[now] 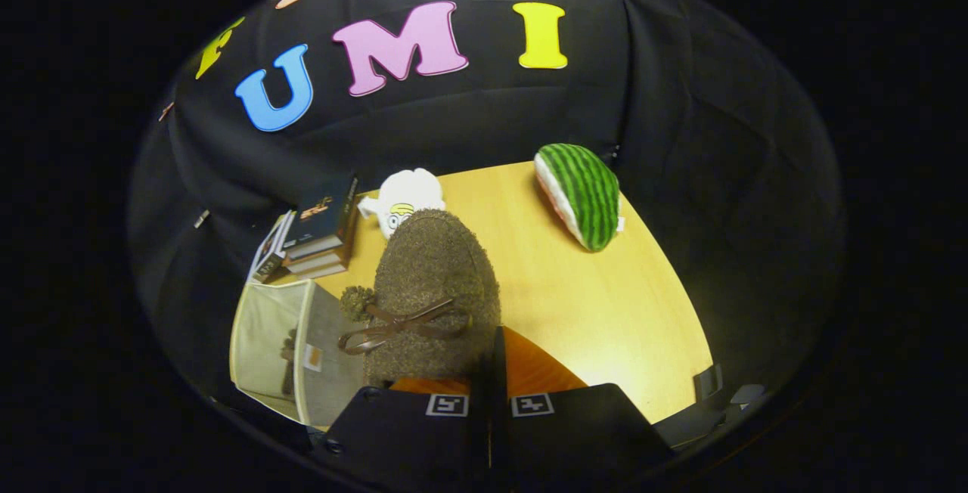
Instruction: Open the storage box then place both shoes into the box .Put the left shoe in first, then the right shoe, with the right side of both shoes facing outward in a uniform manner.
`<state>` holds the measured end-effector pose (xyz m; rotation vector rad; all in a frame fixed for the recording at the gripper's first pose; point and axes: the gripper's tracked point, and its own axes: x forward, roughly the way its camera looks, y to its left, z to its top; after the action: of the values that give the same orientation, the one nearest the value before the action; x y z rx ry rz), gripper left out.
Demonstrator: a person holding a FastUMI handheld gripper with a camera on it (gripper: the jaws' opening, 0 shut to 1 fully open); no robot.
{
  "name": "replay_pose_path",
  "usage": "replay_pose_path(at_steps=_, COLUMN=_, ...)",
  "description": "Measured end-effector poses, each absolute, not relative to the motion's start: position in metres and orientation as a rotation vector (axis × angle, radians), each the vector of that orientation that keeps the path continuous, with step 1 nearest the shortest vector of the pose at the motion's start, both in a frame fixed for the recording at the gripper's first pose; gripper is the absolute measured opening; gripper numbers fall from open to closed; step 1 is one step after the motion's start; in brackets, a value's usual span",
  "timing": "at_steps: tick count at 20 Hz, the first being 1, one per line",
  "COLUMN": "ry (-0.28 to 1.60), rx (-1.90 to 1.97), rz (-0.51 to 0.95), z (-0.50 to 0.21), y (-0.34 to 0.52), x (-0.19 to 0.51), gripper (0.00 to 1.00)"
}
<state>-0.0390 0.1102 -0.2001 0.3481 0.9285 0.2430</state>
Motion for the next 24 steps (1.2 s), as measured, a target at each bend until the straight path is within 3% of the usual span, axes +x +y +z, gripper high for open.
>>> replay_pose_path(at_steps=5, ry=0.931, rx=0.390, rz=0.366, z=-0.147, y=0.200, x=-0.052, gripper=0.06)
replay_pose_path(at_steps=10, ry=1.013, rx=0.398, rz=0.445, z=-0.140, y=0.284, x=-0.083, gripper=0.06)
replay_pose_path(at_steps=24, ry=1.139, rx=0.230, rz=0.412, z=-0.206, y=0.359, x=-0.104, gripper=0.08)
